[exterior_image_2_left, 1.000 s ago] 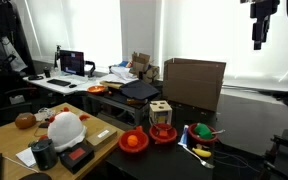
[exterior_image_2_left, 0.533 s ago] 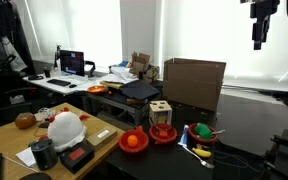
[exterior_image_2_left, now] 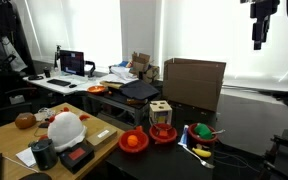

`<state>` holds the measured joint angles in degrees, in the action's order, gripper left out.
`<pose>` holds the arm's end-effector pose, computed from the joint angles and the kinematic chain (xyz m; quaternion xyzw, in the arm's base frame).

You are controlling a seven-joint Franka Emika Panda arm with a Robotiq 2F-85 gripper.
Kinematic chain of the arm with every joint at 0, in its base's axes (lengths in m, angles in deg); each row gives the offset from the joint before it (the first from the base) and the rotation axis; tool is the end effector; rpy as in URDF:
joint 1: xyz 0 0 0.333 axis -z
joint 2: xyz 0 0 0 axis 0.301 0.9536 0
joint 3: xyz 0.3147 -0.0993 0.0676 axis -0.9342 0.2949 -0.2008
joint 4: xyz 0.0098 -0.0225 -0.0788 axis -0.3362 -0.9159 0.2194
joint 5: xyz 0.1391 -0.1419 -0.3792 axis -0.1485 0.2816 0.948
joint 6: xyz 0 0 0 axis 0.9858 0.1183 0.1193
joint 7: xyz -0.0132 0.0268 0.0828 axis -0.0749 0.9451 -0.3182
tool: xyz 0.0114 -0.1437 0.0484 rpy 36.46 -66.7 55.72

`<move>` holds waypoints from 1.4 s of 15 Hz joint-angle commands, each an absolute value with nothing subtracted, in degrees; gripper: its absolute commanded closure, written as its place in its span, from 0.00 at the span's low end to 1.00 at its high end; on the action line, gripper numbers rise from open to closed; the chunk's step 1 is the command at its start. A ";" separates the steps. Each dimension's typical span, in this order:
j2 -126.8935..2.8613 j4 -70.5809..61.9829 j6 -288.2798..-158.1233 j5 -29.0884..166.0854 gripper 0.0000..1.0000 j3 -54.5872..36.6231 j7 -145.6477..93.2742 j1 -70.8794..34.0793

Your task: Pick up the banana and put it in the bowl on the middle of the two other bowls

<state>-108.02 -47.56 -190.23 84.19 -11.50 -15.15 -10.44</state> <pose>0.3989 -0.1025 0.4764 0.9875 0.0227 -0.0579 0.1447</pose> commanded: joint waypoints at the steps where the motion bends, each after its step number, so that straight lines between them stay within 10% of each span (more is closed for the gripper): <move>1: -108.00 -47.41 -189.93 84.62 0.00 -10.54 -15.57 -11.63; 21: -105.98 -46.40 -190.74 84.73 0.00 -10.72 -16.22 -11.79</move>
<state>-107.83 -47.55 -190.23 84.28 -11.43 -15.25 -10.61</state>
